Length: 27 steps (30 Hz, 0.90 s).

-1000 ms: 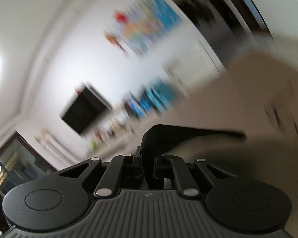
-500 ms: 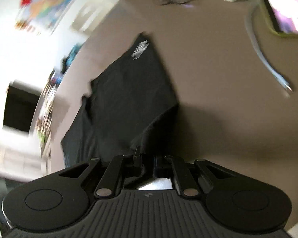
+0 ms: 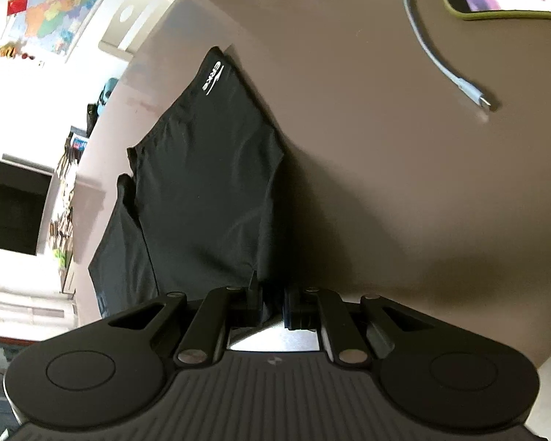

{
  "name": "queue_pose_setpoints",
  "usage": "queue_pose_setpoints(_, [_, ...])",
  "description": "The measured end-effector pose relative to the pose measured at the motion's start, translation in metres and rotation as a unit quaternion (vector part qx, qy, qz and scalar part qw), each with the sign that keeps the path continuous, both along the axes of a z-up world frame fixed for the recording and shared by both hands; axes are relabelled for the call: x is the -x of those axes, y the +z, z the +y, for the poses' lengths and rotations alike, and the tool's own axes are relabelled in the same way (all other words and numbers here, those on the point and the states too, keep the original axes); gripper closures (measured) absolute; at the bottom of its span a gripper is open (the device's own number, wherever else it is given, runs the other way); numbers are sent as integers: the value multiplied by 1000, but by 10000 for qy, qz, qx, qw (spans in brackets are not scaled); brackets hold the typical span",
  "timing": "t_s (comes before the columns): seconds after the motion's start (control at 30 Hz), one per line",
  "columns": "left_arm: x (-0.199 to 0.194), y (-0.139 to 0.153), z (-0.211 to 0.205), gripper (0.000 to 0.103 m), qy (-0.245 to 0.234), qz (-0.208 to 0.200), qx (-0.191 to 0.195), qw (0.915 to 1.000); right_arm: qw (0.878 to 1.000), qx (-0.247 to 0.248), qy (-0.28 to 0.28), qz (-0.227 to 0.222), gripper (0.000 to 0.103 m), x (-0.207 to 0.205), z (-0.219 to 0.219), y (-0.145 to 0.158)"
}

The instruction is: Fold clothes

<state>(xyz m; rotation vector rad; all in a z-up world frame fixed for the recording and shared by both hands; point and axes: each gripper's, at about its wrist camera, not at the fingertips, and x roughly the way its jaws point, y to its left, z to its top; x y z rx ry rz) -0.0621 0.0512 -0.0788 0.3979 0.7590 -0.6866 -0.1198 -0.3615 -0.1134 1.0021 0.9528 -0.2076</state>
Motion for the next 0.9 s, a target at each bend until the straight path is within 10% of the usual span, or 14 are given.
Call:
queue_pose_setpoints(0.6, [5, -6, 1, 87, 209, 112, -210, 9995, 9988, 37, 496, -10, 93, 1, -9, 3])
queue_pose_setpoints(0.9, [8, -10, 28, 46, 710, 233, -662, 9950, 9988, -105, 469, -34, 70, 5, -12, 5])
